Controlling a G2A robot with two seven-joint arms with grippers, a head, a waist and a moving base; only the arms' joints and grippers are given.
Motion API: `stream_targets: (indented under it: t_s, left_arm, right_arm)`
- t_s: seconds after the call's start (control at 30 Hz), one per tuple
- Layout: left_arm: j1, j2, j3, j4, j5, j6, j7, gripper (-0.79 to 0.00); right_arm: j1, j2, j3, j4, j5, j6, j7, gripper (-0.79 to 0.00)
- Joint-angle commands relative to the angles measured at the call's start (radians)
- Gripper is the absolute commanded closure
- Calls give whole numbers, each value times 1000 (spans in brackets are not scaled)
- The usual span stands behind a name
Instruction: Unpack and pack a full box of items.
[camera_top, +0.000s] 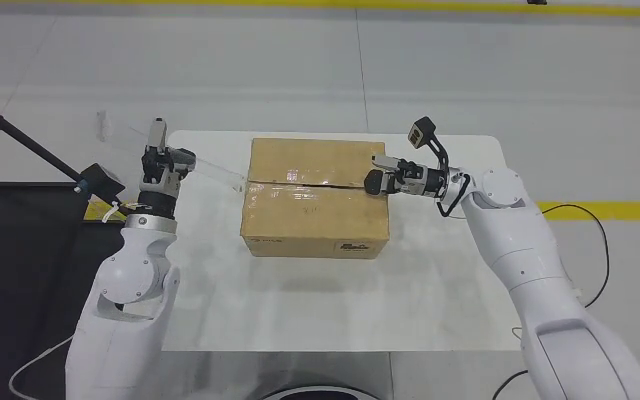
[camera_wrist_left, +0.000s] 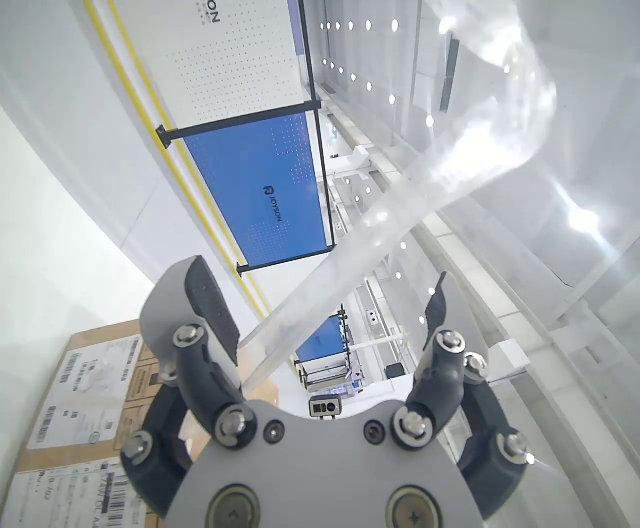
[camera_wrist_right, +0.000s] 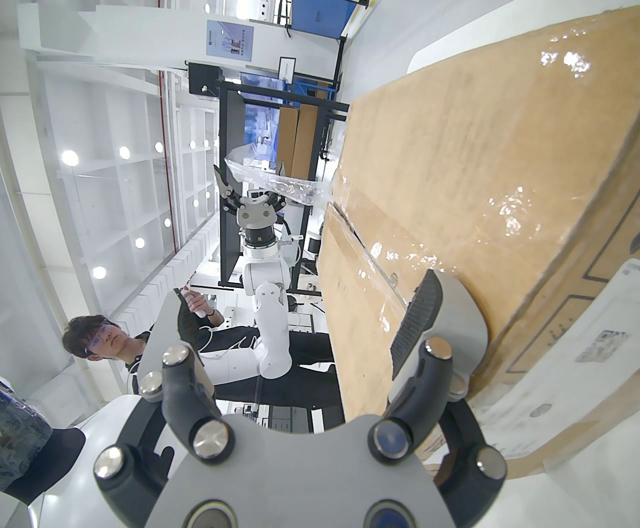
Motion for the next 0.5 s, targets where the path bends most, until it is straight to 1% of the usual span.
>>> stream_targets:
  t_s: [0.0, 0.1, 0.2, 0.3, 0.47]
  left_arm:
    - [-10, -2, 8, -5, -10, 12, -11, -785]
    - [-22, -4, 19, -11, -26, 28, -26, -785]
    - [-29, -6, 32, -16, -33, 43, -44, -785]
    - [-33, -9, 41, -21, -51, 53, -56, -785]
    - [-30, -15, 39, -31, -157, 62, -78, -785]
  right_arm:
    - [0, 0, 0, 0, 0, 0, 0, -785]
    - [0, 0, 0, 0, 0, 0, 0, -785]
    - [-29, 5, 11, -45, -3, -5, -36, -785]
    - [-54, 16, 36, -86, -5, -10, -46, -785]
    - [-88, 32, 72, -140, -9, -3, -53, -785]
